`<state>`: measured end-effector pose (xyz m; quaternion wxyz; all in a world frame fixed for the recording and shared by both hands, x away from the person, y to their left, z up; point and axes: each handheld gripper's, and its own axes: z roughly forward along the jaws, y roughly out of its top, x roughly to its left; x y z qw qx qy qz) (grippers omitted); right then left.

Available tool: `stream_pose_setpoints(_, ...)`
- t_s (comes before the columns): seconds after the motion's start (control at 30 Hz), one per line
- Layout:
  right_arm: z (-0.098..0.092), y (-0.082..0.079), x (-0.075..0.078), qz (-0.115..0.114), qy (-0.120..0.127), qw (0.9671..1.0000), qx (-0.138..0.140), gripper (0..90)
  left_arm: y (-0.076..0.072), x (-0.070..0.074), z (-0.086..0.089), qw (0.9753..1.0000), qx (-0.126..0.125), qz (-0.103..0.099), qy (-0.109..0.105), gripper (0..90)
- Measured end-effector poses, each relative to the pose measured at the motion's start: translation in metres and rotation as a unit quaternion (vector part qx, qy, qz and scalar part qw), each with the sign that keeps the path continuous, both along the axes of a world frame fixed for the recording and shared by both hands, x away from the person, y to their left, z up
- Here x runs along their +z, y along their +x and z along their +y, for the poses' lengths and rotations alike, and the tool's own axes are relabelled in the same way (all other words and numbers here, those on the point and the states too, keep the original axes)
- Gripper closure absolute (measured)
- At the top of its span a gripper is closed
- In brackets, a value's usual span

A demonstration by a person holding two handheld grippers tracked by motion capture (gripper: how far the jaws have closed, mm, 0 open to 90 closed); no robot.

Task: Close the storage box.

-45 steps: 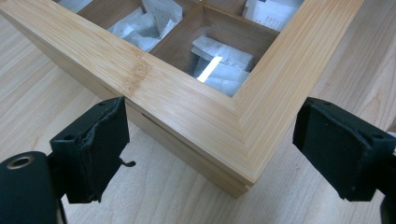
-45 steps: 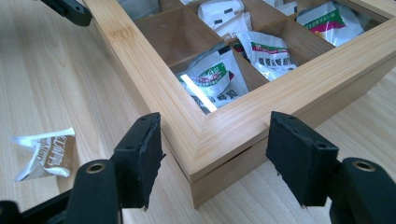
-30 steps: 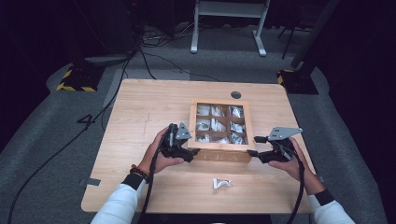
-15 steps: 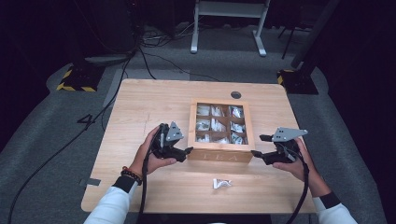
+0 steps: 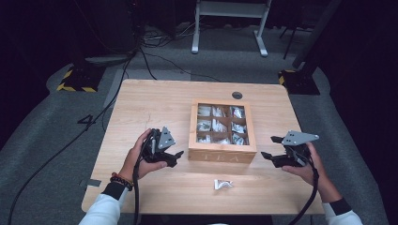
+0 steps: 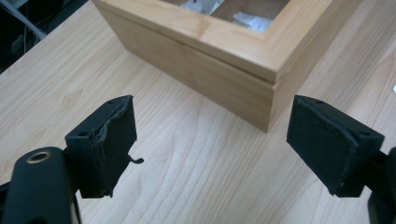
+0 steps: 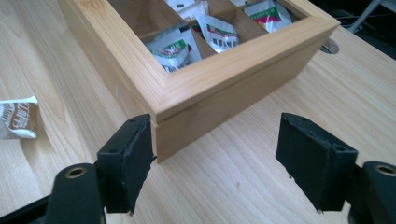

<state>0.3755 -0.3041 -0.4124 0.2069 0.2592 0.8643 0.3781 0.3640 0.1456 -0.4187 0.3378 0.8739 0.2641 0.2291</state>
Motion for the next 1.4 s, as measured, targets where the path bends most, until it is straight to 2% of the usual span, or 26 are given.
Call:
stream_pose_setpoints(0.3,-0.017,-0.008,-0.008,-0.003,-0.01,0.9998,-0.016,27.3,-0.009,-0.01,0.014,0.9996,0.016,0.004,0.022,16.4)
stream_pose_setpoints(0.73,-0.039,-0.015,-0.027,0.017,-0.008,0.999,-0.04,26.5,-0.02,-0.031,0.035,0.9981,0.036,0.014,0.047,16.8)
stream_pose_setpoints(0.97,-0.049,-0.02,-0.045,0.027,-0.027,0.9978,-0.055,26.3,-0.026,-0.046,0.047,0.9965,0.049,0.026,0.062,16.8)
stream_pose_setpoints(1.07,-0.054,-0.022,-0.051,0.034,-0.027,0.9974,-0.059,26.1,-0.028,-0.05,0.052,0.9963,0.052,0.029,0.062,16.7)
stream_pose_setpoints(1.2,-0.061,-0.024,-0.058,0.043,-0.021,0.9964,-0.069,26.0,-0.029,-0.058,0.06,0.9947,0.061,0.037,0.074,16.7)
stream_pose_setpoints(1.33,-0.068,-0.027,-0.066,0.052,-0.018,0.9955,-0.076,25.9,-0.032,-0.064,0.069,0.9941,0.071,0.044,0.07,16.7)
stream_pose_setpoints(1.4,-0.072,-0.029,-0.069,0.053,-0.015,0.995,-0.083,26.2,-0.033,-0.067,0.073,0.9932,0.072,0.044,0.081,16.6)
